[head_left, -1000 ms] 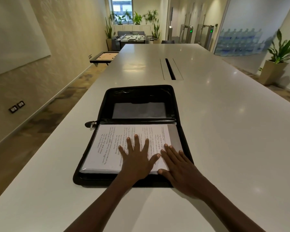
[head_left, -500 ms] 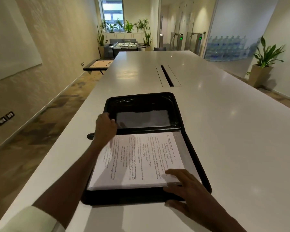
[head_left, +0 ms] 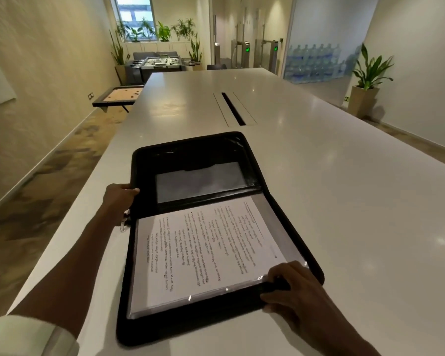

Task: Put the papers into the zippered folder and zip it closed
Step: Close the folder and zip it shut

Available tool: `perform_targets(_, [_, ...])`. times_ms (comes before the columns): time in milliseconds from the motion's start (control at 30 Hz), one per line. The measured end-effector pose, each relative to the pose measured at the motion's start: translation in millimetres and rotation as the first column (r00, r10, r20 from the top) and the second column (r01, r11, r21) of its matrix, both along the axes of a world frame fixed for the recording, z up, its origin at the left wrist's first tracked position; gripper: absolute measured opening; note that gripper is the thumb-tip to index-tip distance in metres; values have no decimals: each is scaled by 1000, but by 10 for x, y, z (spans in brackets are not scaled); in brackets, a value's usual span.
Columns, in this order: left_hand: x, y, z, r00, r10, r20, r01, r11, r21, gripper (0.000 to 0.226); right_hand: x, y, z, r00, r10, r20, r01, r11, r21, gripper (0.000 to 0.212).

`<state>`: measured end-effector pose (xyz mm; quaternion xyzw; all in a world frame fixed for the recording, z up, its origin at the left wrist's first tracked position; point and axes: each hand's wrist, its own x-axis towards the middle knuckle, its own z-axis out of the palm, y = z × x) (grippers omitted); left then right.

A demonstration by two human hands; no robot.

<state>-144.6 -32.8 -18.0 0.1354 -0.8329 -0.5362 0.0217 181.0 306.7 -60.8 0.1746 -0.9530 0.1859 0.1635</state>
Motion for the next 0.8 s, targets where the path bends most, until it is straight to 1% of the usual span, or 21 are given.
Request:
perform_targets(133, [129,-171,26,997,52,48,-57,993,102,10,-96,199,53,998,-50,-38,50,999,7,15])
perform_targets(300, [486,-410,-37,996,83,35,-89,969,232,9,-349,490,125,989,-125,-82,127,992,14,16])
perform_targets(367, [660,-474,-66,995,99,16,-99,954,284,8,-456,597,134,982,-178,-59,179,984,10,18])
perform_targets(500, [995,-493,-119,994,110,13,-107,923,371,8,-710,784,123,928,-370,41,372,927,-46,20])
perform_targets(600, [1269,-422,-158,991,135,14,-130,916,379,15,-955,808,113,909,-403,110,415,902,-123,25])
perform_targets(667, [1473,-328,-157,987,159,-14,-142,913,382,16,-1097,766,122,891,-432,142,451,880,-150,28])
perform_targets(767, [1762,-149,-101,976,210,-63,-169,903,395,16,-1234,714,145,860,-482,168,507,845,-169,22])
perform_targets(800, [1854,-89,-77,973,218,-73,-170,895,412,17,-1261,703,157,853,-486,191,518,834,-190,24])
